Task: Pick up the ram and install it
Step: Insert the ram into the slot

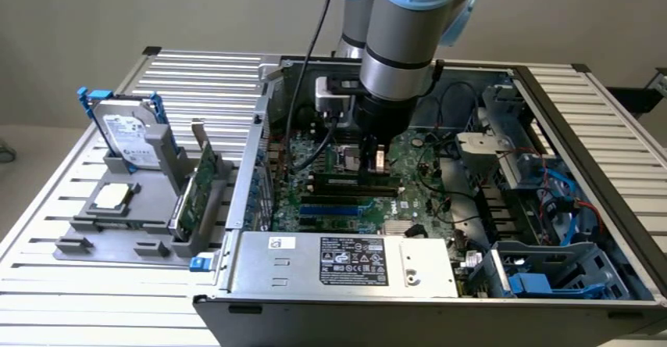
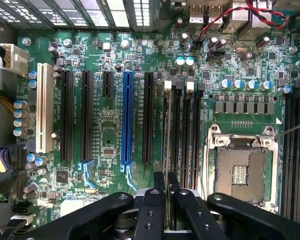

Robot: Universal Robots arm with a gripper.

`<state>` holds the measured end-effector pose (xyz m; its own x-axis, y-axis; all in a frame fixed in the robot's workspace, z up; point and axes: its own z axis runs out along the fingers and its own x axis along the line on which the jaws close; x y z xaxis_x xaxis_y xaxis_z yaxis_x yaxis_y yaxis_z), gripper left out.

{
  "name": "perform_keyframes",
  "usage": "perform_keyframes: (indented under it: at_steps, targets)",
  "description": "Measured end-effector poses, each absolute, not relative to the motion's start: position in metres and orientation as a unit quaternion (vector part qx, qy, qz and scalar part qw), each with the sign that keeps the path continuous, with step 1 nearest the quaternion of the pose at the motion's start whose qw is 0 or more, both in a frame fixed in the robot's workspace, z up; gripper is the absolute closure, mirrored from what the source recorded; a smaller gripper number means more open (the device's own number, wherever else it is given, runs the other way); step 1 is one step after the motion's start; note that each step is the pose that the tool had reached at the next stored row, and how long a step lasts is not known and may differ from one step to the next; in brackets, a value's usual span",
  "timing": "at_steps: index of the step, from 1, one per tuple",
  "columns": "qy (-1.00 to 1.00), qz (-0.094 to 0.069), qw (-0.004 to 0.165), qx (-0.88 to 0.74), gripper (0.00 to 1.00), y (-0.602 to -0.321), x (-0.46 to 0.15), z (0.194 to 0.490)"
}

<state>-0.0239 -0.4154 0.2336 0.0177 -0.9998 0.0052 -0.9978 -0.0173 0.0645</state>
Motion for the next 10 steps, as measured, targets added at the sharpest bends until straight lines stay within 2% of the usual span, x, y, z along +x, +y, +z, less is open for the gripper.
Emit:
perform_keyframes:
  at_steps: [10]
  targets:
    - [-0.695,-0.021,0.025,0.718,0.86,-0.4148,-0.0240,0.2321]
